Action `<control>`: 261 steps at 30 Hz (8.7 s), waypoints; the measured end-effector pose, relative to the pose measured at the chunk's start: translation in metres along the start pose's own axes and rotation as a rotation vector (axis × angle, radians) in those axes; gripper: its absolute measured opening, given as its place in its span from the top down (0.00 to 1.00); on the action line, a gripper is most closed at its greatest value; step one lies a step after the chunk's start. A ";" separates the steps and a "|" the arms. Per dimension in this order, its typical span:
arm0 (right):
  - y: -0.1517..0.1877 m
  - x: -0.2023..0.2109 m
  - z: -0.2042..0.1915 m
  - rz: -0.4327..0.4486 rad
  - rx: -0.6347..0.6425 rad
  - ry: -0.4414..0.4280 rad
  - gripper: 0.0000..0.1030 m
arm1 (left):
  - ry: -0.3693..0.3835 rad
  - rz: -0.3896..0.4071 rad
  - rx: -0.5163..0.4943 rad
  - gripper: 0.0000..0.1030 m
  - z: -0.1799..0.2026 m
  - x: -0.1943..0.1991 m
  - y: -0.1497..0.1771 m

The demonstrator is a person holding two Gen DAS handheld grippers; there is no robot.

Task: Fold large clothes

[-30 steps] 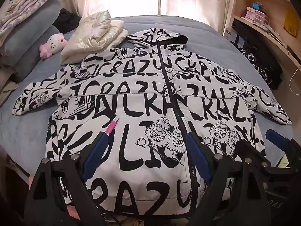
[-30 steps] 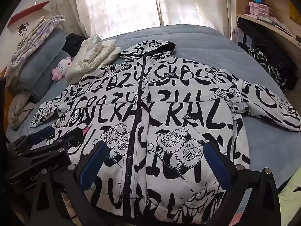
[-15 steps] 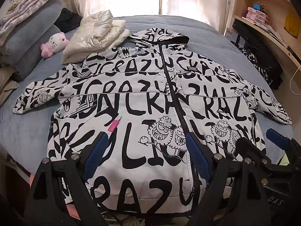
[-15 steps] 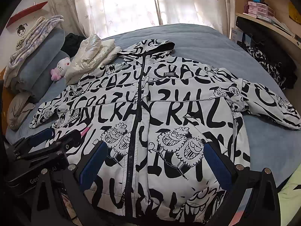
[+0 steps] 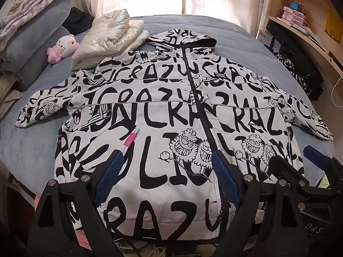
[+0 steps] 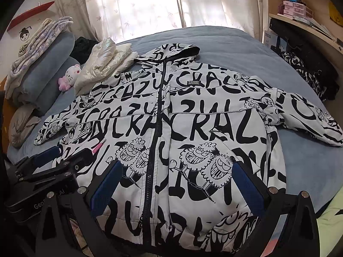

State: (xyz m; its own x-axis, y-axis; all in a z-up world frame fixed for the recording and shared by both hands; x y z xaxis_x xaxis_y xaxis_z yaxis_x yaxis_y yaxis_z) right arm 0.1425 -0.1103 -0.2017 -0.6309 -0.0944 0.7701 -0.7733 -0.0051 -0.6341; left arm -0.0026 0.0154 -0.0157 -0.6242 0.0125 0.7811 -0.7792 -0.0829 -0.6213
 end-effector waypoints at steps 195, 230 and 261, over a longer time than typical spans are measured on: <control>-0.013 0.097 0.219 0.039 0.037 0.068 0.18 | 0.104 0.081 0.034 0.64 0.064 -0.189 -0.166; -0.187 -0.065 0.419 -0.137 -0.302 0.115 0.97 | 0.142 -0.097 0.036 0.94 0.032 -0.330 -0.203; -0.083 0.022 0.205 -0.161 -0.020 0.261 0.46 | 0.163 -0.157 -0.038 0.86 0.089 -0.283 -0.115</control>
State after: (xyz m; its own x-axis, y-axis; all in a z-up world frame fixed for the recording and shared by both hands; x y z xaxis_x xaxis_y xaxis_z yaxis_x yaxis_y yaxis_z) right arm 0.2055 -0.3161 -0.1464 -0.4929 0.1646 0.8544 -0.8642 0.0210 -0.5027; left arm 0.2689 -0.0668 -0.1596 -0.4940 0.1833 0.8499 -0.8670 -0.0299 -0.4975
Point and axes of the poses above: each gripper's, at about its wrist camera, not at the fingertips, and x roughly against the way its jaws point, z to its right, y to its underside, the point moved 1 cm from there along -x, roughly the way its jaws point, and after that the axes turned 3 degrees about x, right-handed, at the moved point
